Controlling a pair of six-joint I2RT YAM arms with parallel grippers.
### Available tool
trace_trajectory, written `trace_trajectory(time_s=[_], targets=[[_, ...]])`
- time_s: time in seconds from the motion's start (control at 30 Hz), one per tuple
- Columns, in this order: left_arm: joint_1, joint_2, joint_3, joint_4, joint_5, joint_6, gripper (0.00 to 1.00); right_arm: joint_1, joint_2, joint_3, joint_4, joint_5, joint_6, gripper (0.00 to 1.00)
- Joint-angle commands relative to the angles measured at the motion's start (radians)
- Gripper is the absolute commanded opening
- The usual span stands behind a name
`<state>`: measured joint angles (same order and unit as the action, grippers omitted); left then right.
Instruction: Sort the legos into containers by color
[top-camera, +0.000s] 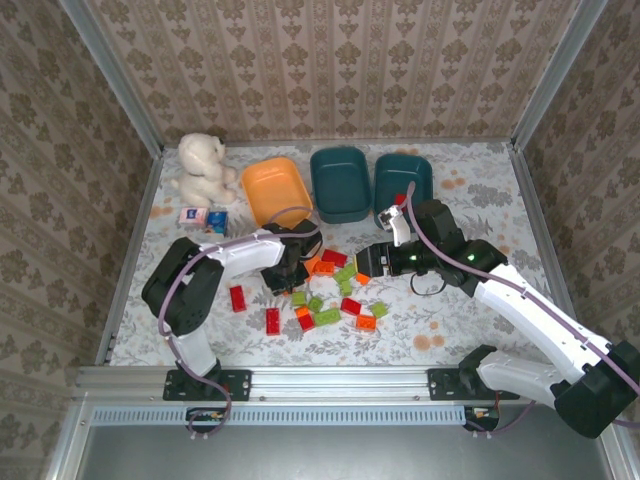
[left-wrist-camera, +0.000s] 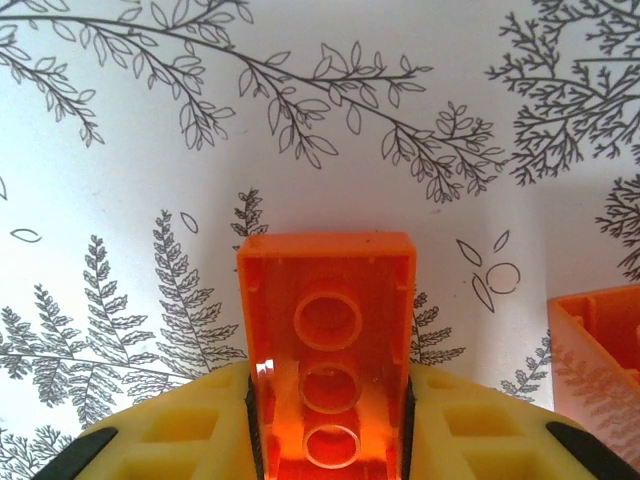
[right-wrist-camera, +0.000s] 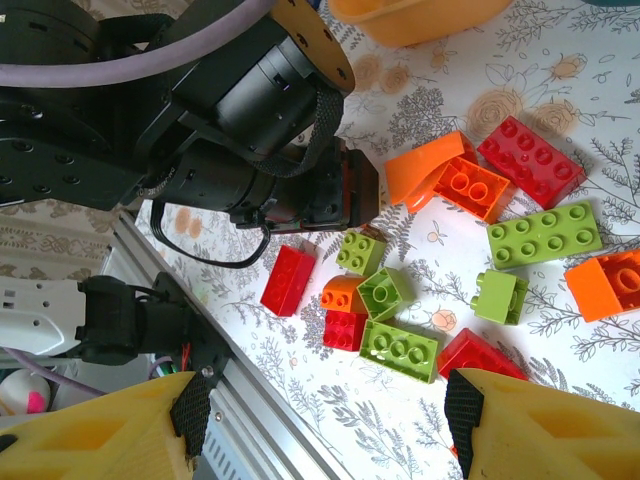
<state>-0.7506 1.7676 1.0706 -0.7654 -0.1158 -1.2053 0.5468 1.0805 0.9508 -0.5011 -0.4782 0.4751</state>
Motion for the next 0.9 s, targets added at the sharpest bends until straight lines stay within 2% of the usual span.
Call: trace_trajectory(time_s=[0.0,0.2,0.37,0.5,0.63,0.87], targets=[[0.002,-0.022,-0.017,-0.017,-0.061,0.023,0.26,-0.004,0.011,0.033,-0.020,0.016,0.012,0.66],[0.002,-0.156,0.111,-0.152,-0.160,0.107,0.25,-0.004,-0.011,0.049,-0.030,0.028,0.012,0.66],[0.084,-0.168,0.278,-0.154,-0.159,0.260,0.22,-0.005,0.001,0.070,0.006,0.027,0.032,0.66],[0.191,-0.067,0.412,-0.094,-0.101,0.385,0.22,-0.004,0.051,0.114,0.031,0.030,0.055,0.66],[0.273,0.100,0.569,-0.053,-0.054,0.475,0.22,-0.005,0.104,0.152,0.048,0.048,0.074,0.66],[0.367,0.404,0.861,-0.106,-0.008,0.539,0.22,-0.004,0.190,0.233,0.042,0.068,0.095,0.66]])
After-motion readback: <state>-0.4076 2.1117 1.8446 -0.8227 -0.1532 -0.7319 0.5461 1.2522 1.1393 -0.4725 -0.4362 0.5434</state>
